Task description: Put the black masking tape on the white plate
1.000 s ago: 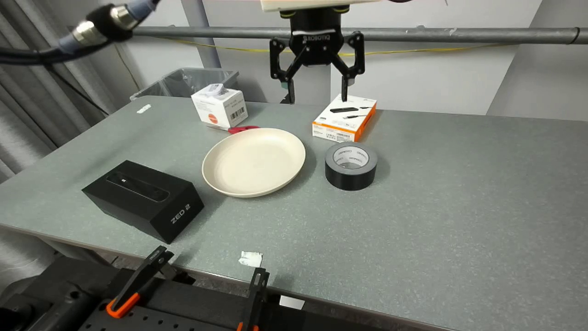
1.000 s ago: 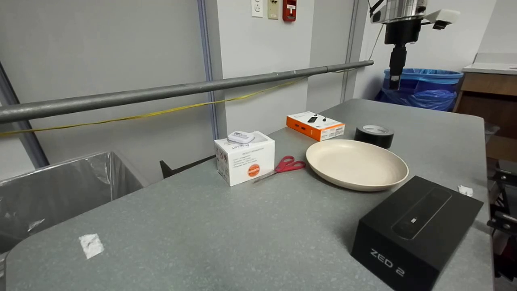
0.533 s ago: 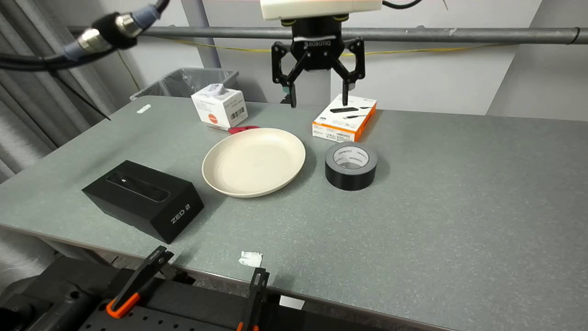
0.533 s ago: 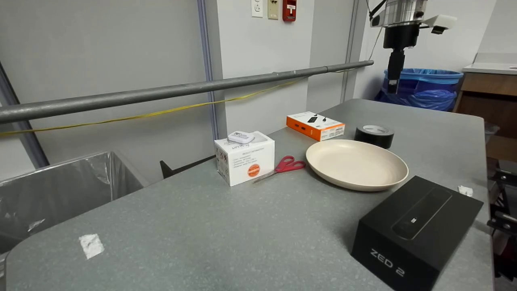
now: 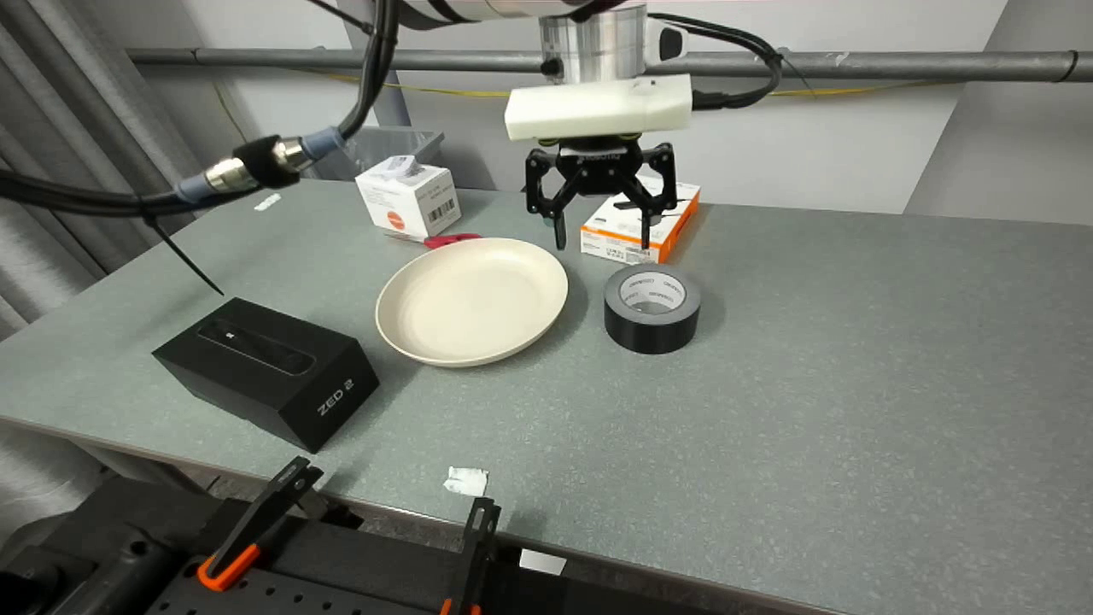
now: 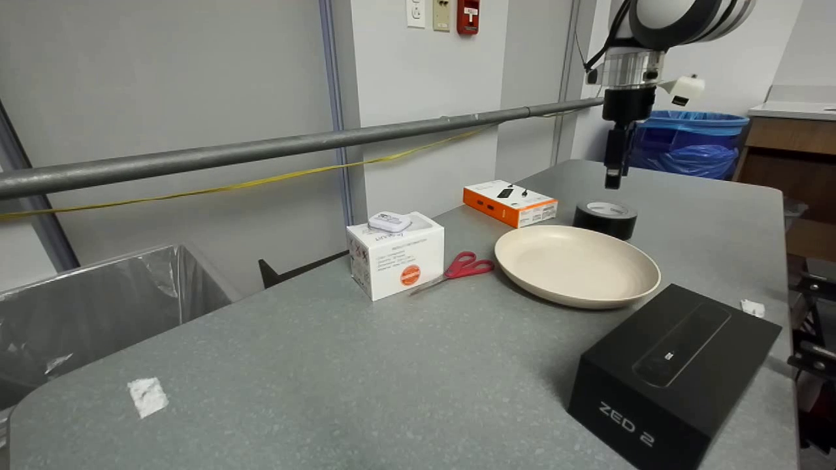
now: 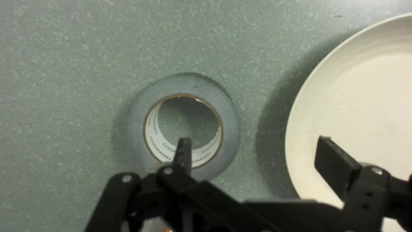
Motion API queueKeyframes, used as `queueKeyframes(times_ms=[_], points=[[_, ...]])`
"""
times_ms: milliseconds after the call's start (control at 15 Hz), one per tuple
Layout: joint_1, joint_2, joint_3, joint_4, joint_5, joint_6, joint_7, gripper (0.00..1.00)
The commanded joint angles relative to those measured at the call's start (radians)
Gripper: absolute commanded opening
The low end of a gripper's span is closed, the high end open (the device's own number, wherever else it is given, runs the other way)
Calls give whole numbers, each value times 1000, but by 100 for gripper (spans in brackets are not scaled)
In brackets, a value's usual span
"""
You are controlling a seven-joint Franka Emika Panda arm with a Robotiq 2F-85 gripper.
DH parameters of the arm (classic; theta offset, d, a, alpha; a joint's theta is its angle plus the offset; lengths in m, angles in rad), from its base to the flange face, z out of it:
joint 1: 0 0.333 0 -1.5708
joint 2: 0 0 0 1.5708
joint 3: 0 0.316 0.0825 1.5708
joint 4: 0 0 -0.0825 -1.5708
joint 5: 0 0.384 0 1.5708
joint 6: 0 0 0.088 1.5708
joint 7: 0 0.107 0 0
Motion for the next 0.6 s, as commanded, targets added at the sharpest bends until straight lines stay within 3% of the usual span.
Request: queueKeyframes(times_ms=[0,533], points=[[-32,118,31,78,16,68,58,100],[-44,275,34,187,-1,73,142,100]])
